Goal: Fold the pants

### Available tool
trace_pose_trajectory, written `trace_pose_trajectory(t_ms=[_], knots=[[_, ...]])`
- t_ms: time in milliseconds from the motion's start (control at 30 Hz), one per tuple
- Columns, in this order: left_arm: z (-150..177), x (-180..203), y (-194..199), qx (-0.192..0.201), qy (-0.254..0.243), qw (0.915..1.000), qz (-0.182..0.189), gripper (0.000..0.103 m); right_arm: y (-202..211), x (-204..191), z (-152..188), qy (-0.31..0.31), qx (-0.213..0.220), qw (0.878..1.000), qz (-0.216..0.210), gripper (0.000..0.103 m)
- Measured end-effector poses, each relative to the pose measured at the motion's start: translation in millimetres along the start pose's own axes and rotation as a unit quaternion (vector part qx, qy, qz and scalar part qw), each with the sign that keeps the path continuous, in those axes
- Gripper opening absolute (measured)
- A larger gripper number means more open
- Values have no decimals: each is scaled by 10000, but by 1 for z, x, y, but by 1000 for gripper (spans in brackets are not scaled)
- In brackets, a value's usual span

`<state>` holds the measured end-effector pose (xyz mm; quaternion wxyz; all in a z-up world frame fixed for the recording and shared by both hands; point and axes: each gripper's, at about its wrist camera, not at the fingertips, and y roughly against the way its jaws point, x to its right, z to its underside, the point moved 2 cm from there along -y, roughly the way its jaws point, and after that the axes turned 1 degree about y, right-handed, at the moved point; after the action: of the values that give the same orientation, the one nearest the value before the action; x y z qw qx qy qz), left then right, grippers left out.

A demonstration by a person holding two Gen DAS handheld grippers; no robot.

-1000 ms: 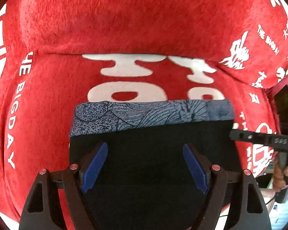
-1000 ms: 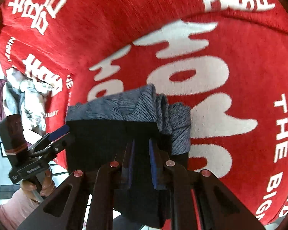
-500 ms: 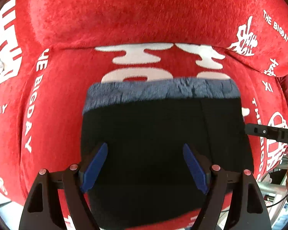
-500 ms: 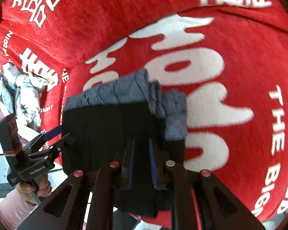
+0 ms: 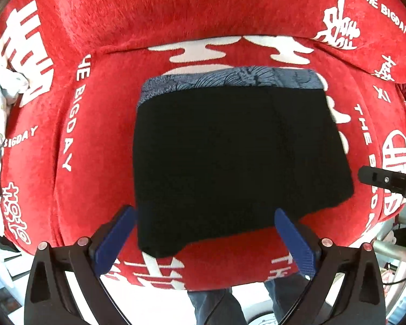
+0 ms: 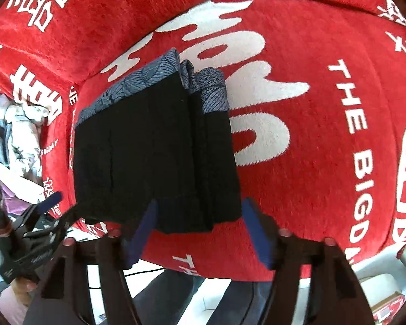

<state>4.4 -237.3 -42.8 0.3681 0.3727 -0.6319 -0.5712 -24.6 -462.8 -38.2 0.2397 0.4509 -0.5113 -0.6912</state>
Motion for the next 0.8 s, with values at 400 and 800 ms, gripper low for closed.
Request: trace_pose_trajectory(t_ms=[400, 800], knots=[[-4, -7, 52, 7, 186, 9997, -183, 103, 57, -30, 9, -95, 395, 9991, 154, 85], [-3, -7, 78, -35, 165, 9997, -155, 103, 86, -70, 16, 445, 554, 9963, 488, 95]])
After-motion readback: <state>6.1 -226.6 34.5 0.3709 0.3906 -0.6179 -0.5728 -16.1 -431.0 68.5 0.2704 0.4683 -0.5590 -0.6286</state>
